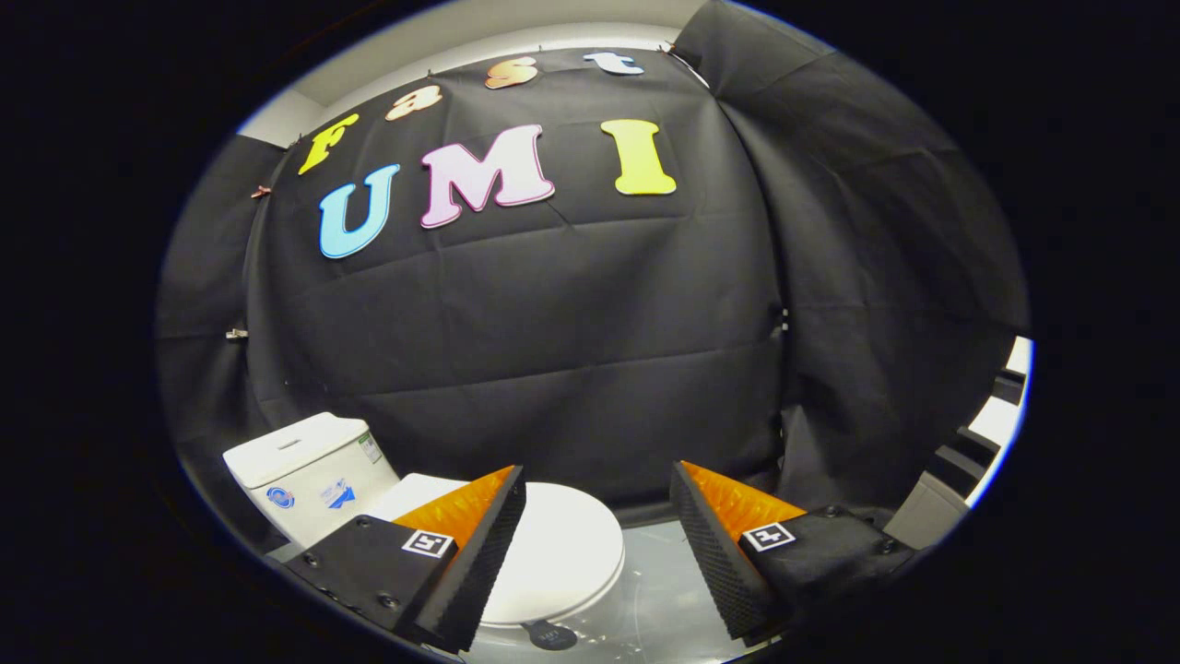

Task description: Open the toilet lid.

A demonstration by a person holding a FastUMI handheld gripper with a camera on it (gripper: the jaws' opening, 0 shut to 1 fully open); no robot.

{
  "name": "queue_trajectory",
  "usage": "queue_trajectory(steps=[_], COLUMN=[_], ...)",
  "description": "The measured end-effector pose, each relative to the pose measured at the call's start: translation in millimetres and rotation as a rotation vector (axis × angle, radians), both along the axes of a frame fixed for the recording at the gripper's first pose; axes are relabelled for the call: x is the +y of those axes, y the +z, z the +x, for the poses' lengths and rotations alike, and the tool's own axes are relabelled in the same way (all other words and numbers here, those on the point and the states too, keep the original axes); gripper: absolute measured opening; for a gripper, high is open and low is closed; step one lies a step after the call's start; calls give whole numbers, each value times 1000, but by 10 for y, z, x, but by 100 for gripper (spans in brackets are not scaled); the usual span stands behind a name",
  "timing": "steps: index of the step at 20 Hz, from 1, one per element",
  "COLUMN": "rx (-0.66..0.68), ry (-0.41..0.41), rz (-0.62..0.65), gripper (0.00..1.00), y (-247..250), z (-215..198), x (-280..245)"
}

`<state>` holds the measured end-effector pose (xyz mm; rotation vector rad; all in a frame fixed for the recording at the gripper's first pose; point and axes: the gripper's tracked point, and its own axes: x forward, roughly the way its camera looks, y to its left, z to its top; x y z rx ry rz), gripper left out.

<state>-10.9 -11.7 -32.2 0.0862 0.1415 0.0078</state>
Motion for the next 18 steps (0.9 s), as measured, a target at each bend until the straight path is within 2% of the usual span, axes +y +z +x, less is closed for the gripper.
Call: queue_trajectory(steps=[5,11,14,17,18], rx=[83,206,338,498,540], ry=[-27,-10,-13,-55,-79], rz=[-6,43,184,421,487], gripper=[98,98,96,96,87], y=[-468,-1027,-1386,-1723,-1839], z=[-90,-187,-269,-447,-497], x=[-81,30,111,120,120])
